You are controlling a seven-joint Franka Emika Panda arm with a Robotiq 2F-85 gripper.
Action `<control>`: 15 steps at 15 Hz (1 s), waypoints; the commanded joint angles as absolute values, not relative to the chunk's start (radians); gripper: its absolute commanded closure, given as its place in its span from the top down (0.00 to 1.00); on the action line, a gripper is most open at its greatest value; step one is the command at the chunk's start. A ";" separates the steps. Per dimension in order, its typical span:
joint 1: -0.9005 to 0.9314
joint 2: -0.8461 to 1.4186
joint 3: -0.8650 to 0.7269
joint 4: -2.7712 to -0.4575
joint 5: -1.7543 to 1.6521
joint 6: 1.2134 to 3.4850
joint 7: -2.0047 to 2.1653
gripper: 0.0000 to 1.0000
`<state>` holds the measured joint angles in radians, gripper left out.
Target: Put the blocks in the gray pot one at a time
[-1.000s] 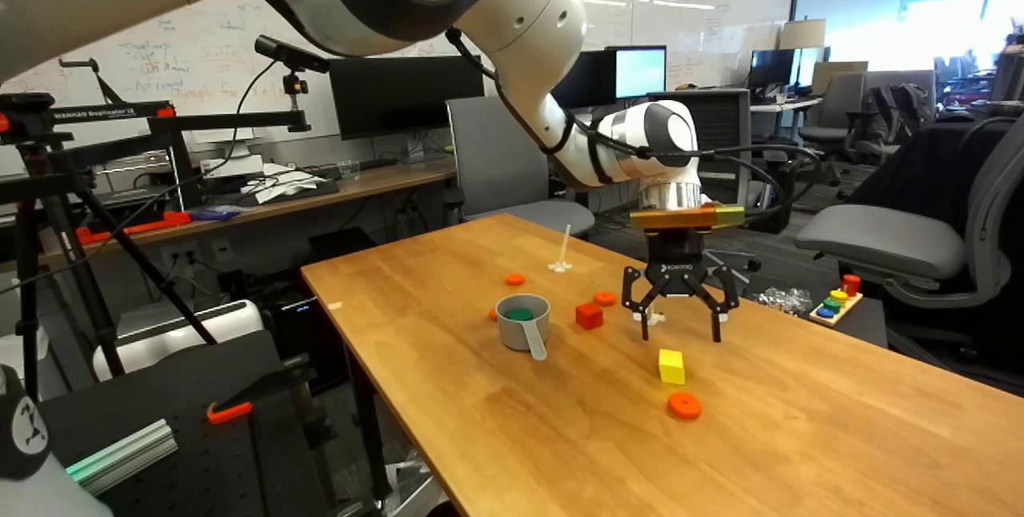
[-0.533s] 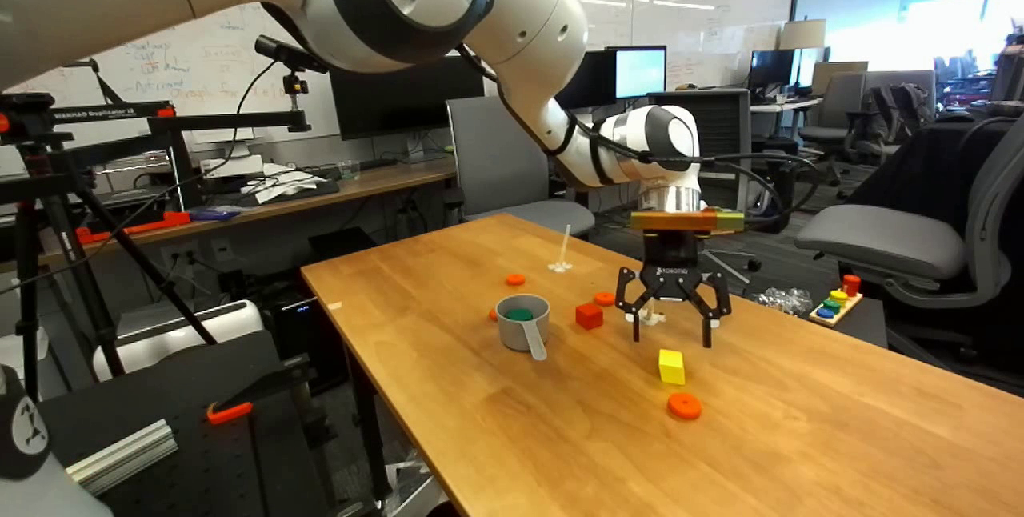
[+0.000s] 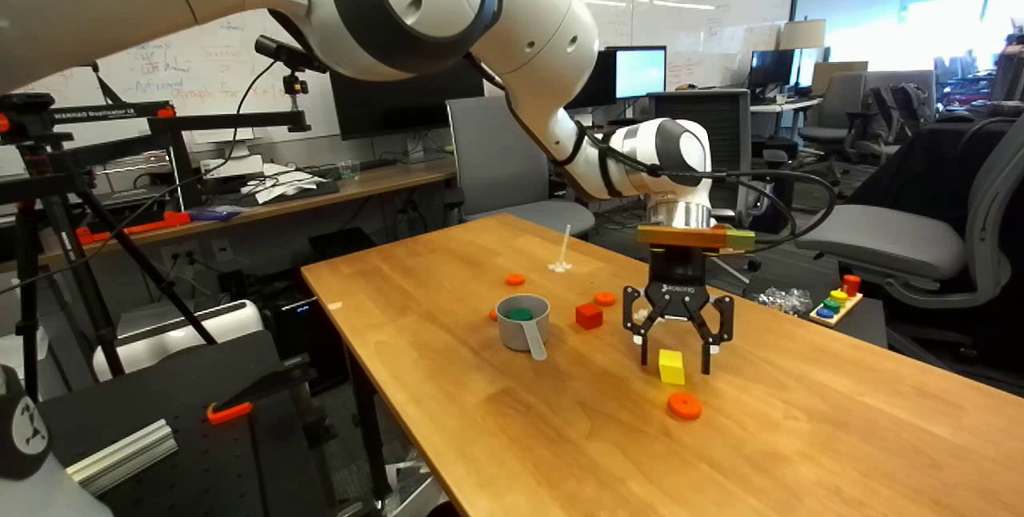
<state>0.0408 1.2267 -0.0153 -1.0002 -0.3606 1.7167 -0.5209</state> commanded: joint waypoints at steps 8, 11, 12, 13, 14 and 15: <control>0.009 1.251 -0.010 -0.959 -0.345 1.713 -0.536 0.12; 0.012 1.227 -0.005 -0.987 -0.352 1.726 -0.534 0.12; 0.012 1.214 -0.003 -0.997 -0.348 1.727 -0.531 0.11; 0.014 1.185 0.002 -1.030 -0.345 1.736 -0.522 0.11; 0.016 1.159 0.008 -1.061 -0.343 1.748 -0.518 0.11; 0.023 1.122 0.015 -1.108 -0.347 1.773 -0.506 0.11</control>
<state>0.0171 1.2225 -0.0077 -0.9974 -0.3588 1.7308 -0.5206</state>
